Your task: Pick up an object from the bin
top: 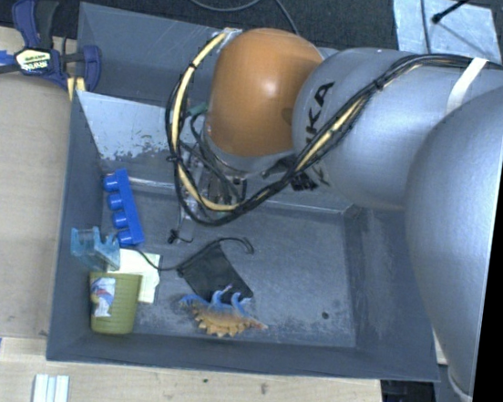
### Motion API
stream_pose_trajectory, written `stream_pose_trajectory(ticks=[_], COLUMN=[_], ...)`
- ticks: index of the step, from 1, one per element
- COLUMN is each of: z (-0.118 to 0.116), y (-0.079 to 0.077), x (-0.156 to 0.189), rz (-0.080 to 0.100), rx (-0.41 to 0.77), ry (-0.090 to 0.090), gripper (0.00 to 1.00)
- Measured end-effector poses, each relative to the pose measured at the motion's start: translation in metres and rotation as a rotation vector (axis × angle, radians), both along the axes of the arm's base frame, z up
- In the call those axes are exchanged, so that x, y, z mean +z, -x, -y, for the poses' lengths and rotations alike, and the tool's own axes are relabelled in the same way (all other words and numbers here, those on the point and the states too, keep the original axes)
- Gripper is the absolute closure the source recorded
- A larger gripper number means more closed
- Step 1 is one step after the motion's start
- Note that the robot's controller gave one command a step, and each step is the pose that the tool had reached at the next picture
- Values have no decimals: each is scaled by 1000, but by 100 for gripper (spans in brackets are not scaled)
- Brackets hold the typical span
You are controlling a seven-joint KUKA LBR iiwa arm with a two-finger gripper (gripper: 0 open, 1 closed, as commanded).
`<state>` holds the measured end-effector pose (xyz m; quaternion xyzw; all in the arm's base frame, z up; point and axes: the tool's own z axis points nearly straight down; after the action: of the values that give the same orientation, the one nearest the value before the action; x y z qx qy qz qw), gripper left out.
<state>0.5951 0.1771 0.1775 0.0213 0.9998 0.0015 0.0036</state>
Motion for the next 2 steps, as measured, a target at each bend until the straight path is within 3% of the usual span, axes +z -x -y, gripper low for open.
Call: stream_pose_trajectory(ticks=[1,2], z=[23,43], y=[15,13], x=[-29,-26], rz=[-9,-2], rx=[-37,99], ry=[3,2], gripper=[0,0])
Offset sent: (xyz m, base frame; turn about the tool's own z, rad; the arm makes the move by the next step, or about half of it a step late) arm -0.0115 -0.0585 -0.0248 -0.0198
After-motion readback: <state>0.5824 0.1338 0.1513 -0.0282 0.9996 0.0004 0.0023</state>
